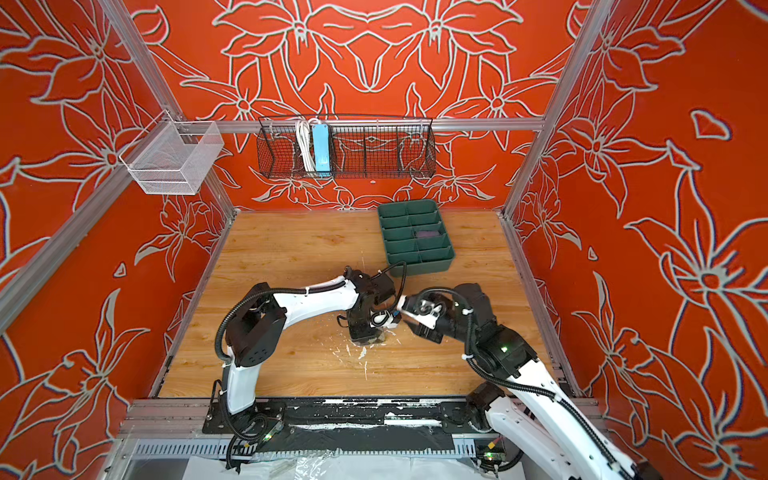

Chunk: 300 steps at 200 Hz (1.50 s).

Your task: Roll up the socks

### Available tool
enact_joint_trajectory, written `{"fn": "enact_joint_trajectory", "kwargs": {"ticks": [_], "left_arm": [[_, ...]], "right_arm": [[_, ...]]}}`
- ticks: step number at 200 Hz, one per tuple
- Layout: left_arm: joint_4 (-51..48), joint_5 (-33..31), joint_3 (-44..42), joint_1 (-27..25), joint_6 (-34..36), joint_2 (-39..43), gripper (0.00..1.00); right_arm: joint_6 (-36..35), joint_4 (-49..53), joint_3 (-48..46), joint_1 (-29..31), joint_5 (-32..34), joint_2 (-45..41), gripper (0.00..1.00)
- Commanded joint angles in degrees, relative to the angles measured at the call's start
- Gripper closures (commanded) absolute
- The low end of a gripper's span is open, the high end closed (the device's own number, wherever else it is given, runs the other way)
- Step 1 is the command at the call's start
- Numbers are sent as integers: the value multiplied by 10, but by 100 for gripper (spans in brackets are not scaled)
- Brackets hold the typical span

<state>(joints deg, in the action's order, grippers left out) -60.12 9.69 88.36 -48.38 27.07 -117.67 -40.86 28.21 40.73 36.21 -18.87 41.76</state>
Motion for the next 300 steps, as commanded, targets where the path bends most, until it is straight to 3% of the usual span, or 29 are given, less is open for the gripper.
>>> {"fn": "enact_joint_trajectory", "kwargs": {"ticks": [1, 38, 70, 114, 130, 150, 162, 188, 222, 240, 274, 287, 300], "left_arm": [[-35, 122, 1, 17, 11, -70, 100], [-33, 138, 10, 39, 10, -87, 95], [-29, 135, 6, 40, 9, -89, 93], [-24, 127, 0, 40, 11, -81, 91], [-20, 125, -2, 40, 11, -70, 91], [-8, 118, -9, 40, 11, -44, 87], [8, 106, -20, 40, 11, -19, 80], [83, 51, -76, 40, 3, 70, 69], [227, -57, -191, 40, -30, 223, 59], [318, -147, -262, 41, -63, 325, 42], [431, -307, -371, 45, -88, 518, 0], [469, -359, -411, 51, -97, 597, 3], [476, -362, -438, 67, -103, 682, 3]], "right_arm": [[-124, 48, -9, 86, 101, 40, 37], [-117, -109, -66, 186, 181, 133, 35], [-105, -258, -92, 187, 211, 241, 36], [-108, -300, -49, 183, 227, 391, 42], [-110, -291, -27, 182, 222, 430, 49], [-108, -240, 4, 182, 212, 458, 65], [-100, -191, 23, 182, 197, 467, 73], [-66, -59, 65, 182, 152, 482, 84], [-15, 80, 112, 182, 95, 510, 87], [-3, 107, 119, 178, 60, 515, 87], [16, 150, 156, 155, -3, 545, 87], [18, 169, 175, 144, -24, 563, 87], [17, 190, 197, 134, -36, 584, 87]]}}
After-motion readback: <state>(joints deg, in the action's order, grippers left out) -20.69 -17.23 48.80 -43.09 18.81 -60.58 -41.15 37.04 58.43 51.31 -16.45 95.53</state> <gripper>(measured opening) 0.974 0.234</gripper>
